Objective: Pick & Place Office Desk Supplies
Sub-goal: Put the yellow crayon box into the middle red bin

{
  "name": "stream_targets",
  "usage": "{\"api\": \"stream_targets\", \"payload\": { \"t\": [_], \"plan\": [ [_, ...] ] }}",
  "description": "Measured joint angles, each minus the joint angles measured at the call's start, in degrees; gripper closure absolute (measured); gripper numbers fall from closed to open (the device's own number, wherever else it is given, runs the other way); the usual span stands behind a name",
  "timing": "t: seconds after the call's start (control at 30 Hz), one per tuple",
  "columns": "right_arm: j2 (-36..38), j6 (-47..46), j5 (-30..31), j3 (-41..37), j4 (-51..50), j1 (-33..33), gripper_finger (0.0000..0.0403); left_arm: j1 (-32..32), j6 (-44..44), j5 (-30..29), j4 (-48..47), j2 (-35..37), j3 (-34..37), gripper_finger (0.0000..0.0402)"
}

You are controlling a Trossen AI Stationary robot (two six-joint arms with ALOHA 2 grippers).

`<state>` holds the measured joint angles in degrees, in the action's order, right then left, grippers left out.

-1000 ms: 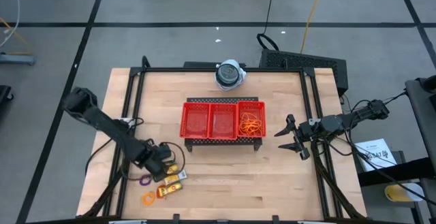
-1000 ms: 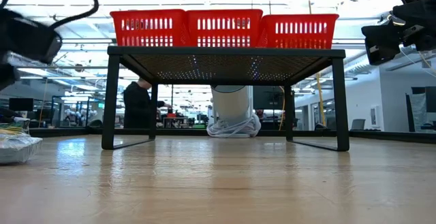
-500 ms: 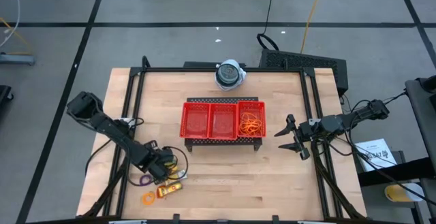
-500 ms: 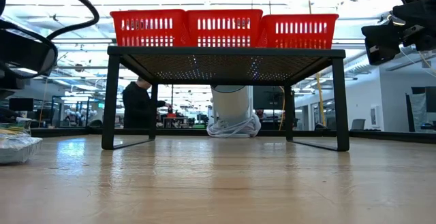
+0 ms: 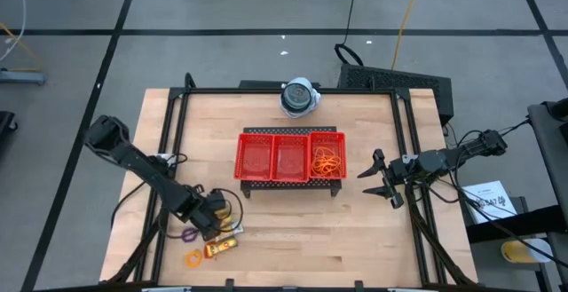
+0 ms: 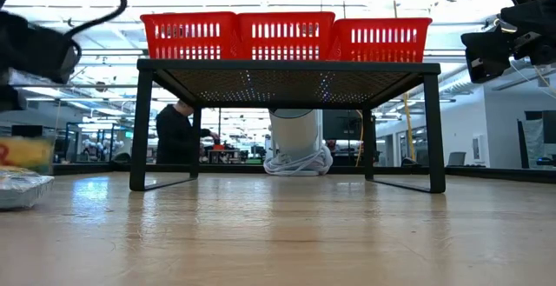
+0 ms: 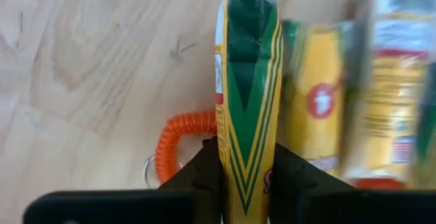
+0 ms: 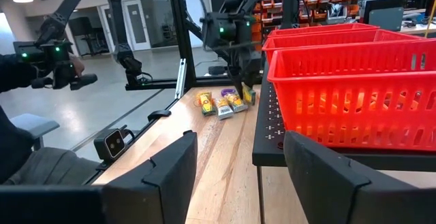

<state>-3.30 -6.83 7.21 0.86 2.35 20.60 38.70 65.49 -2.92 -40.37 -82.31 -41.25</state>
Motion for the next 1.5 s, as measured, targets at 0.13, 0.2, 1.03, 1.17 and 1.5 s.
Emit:
{"api": "stream_targets", "payload": {
  "t": [0.13, 0.2, 1.03, 1.17, 1.5],
  "plan": [
    [-0.01, 0.0, 0.0, 0.0, 0.0, 0.02, 0.0196, 0.0, 1.8, -0.15, -0.05, 3.35, 0.0, 0.0307],
    [-0.01, 0.0, 0.01, 0.0, 0.0, 0.01, 0.0196, 0.0, 2.04, 0.07, -0.05, 4.88, 0.0, 0.0306],
    [0.01, 0.02, 0.01, 0.0, 0.0, 0.02, 0.0197, 0.07, 2.93, -6.56, -2.67, 2.96, 2.21, 0.0294],
    [-0.01, 0.02, 0.0, 0.0, 0.0, 0.02, 0.0197, 0.07, 1.93, -6.57, -1.08, 1.12, 2.21, 0.0301],
    [-0.01, 0.02, 0.01, 0.01, 0.0, 0.0, 0.0197, 0.26, 0.34, -1.87, 0.05, 1.2, 1.52, 0.0349]
  ]
}}
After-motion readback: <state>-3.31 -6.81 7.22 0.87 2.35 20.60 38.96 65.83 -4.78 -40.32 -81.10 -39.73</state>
